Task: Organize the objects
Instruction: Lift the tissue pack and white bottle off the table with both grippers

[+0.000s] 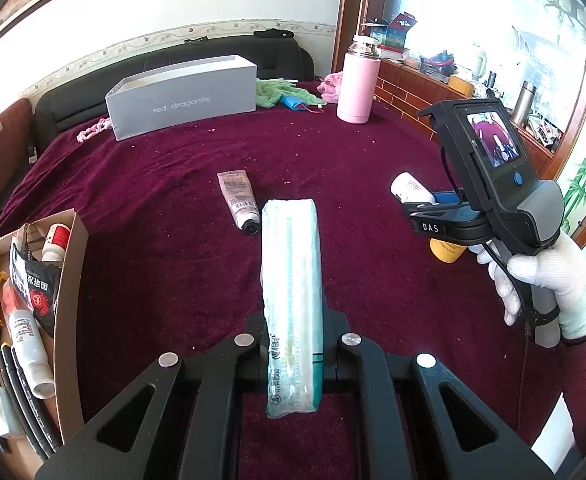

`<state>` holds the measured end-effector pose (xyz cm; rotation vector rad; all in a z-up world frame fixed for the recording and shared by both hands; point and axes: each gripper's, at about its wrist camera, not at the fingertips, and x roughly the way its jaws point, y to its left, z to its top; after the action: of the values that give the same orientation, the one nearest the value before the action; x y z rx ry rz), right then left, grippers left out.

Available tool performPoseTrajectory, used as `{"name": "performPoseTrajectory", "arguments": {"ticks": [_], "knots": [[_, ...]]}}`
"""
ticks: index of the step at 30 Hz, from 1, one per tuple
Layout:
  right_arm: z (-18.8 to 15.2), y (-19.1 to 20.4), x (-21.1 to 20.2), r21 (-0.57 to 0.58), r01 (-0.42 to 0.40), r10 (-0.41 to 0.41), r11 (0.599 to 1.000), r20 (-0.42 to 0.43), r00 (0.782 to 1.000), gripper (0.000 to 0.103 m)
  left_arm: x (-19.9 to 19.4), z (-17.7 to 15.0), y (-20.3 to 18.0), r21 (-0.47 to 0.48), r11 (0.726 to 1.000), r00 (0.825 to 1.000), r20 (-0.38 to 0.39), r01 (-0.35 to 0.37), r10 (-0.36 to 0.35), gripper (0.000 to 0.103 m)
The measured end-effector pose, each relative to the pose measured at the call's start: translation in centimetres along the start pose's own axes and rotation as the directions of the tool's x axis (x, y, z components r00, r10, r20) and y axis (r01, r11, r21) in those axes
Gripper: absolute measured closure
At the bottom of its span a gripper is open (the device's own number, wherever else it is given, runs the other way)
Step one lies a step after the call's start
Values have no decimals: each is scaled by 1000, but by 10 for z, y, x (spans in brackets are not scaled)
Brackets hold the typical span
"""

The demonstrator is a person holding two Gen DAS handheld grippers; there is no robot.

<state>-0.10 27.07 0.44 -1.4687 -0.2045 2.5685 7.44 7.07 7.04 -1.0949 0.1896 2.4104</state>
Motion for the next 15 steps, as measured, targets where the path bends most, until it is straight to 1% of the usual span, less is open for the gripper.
{"name": "performPoseTrajectory", "arguments": {"ticks": [15], "knots": [[-2,0,-5,7,-32,32,999,5,999,71,2,-3,-2,1,1000,1000,-13,4,-4,94]]}}
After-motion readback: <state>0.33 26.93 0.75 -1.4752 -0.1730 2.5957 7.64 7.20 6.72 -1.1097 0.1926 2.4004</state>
